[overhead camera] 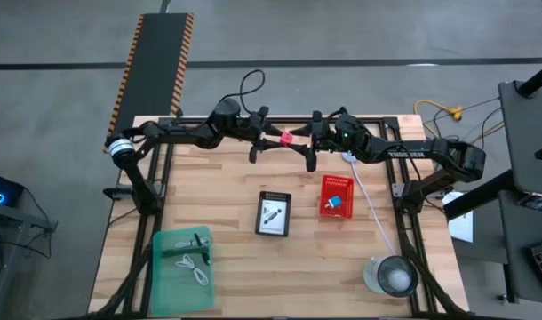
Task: Pick and place items into bin
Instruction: Put the pink charger adapter into the red bin
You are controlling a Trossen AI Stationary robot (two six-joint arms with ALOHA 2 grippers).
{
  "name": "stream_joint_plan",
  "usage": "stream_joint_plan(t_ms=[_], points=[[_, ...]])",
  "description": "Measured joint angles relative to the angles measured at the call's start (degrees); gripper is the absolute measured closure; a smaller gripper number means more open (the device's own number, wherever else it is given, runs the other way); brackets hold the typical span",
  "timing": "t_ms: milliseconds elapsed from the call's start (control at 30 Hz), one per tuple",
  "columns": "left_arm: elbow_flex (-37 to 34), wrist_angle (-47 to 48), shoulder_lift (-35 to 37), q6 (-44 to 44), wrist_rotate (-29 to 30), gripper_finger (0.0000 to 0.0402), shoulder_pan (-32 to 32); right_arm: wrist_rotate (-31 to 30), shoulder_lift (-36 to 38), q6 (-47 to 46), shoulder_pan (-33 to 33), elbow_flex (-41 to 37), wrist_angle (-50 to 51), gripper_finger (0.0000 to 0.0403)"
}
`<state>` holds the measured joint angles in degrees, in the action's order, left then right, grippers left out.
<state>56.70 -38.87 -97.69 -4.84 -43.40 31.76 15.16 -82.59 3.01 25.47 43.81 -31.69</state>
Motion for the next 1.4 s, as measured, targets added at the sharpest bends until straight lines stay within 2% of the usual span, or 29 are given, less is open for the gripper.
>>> stream_joint_plan(t_ms=[233, 433, 933, 1000, 1100, 1200, 1267, 1400], points=[[3.3, -0.1, -6.2, 1.1, -1.5, 0.0276, -0.1, -1.2, -0.2, -1.6, 0.3, -0.1, 2.8, 0.0262], [6.2, 1.1, -10.3, 2.3, -3.6, 0.0276, -0.1, -4.1, 0.0, -1.6, 0.9, -0.1, 9.5, 0.0260], [6.5, 1.6, -9.8, 3.1, -3.7, 0.0275, -0.1, -4.4, 0.7, -2.8, 1.0, 0.2, 11.9, 0.0265], [6.5, 2.1, -9.8, 3.4, -3.4, 0.0248, -0.1, -4.5, 1.3, -3.0, 1.0, 0.3, 13.6, 0.0265], [6.5, 1.7, -9.5, 5.9, -4.1, 0.0181, 0.4, -5.0, 3.1, -2.8, 1.0, 0.3, 17.4, 0.0265], [6.6, 1.3, -9.1, 6.9, -5.0, 0.0133, 0.9, -6.2, 5.6, -3.1, 1.2, 0.0, 21.1, 0.0265], [6.6, 1.4, -9.0, 7.5, -4.6, 0.0117, 0.9, -6.2, 7.6, -3.3, 1.2, 0.0, 23.3, 0.0265], [6.6, 1.5, -8.7, 7.6, -4.5, 0.0110, 1.0, -5.1, 11.4, -4.9, 1.0, 0.1, 31.2, 0.0265]])
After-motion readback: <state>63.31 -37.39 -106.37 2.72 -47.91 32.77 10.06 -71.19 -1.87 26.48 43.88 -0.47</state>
